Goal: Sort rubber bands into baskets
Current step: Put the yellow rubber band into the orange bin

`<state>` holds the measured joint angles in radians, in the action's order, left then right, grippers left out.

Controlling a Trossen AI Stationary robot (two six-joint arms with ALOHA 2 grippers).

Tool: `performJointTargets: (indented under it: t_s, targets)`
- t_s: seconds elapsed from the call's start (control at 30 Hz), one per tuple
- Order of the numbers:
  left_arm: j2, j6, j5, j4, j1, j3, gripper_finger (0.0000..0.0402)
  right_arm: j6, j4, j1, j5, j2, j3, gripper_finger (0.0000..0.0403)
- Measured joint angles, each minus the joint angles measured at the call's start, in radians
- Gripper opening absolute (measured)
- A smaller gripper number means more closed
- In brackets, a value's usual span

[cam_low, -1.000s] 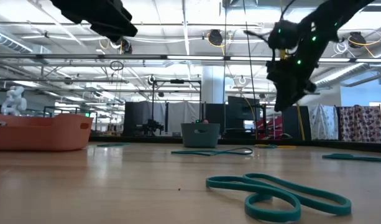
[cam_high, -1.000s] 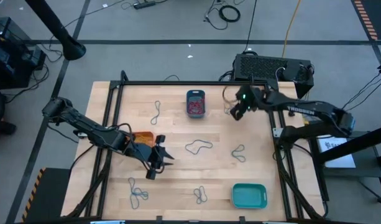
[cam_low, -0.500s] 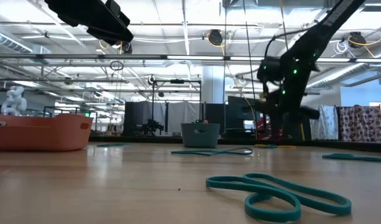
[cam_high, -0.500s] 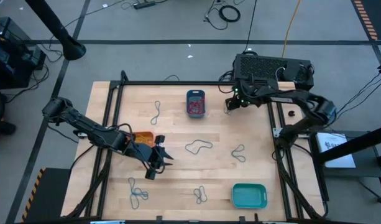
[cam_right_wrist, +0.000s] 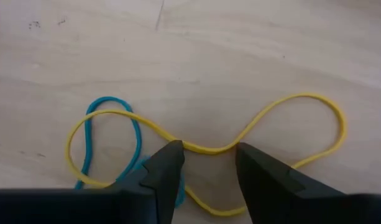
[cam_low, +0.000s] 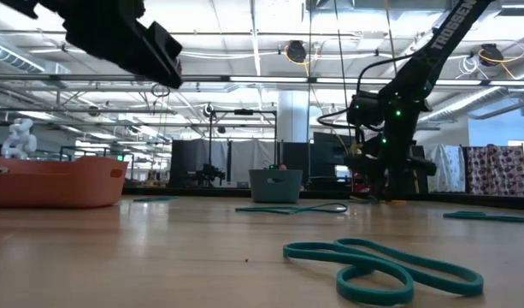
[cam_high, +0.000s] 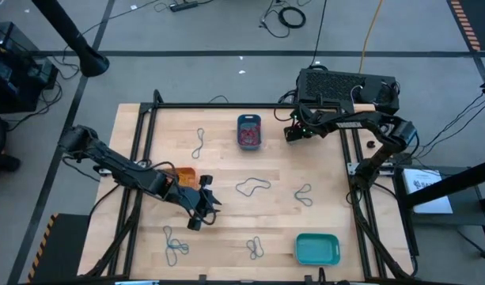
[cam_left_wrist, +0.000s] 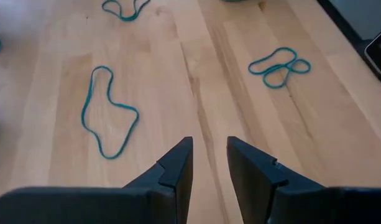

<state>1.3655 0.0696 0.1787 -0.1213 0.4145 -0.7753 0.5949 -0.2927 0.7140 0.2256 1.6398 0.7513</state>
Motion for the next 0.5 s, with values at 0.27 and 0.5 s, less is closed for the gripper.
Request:
performJointTargets:
  t_s: [0.27, 0.5]
  targets:
    - [0.036, 0.000, 0.000, 0.000, 0.000, 0.000, 0.0107, -0.009, -0.041, 0.001, -0.026, 0.004, 0.003, 0.0091]
    - [0.036, -0.004, 0.000, 0.001, 0.000, 0.000, 0.0107, -0.102, -0.023, 0.001, -0.022, -0.016, -0.002, 0.0008]
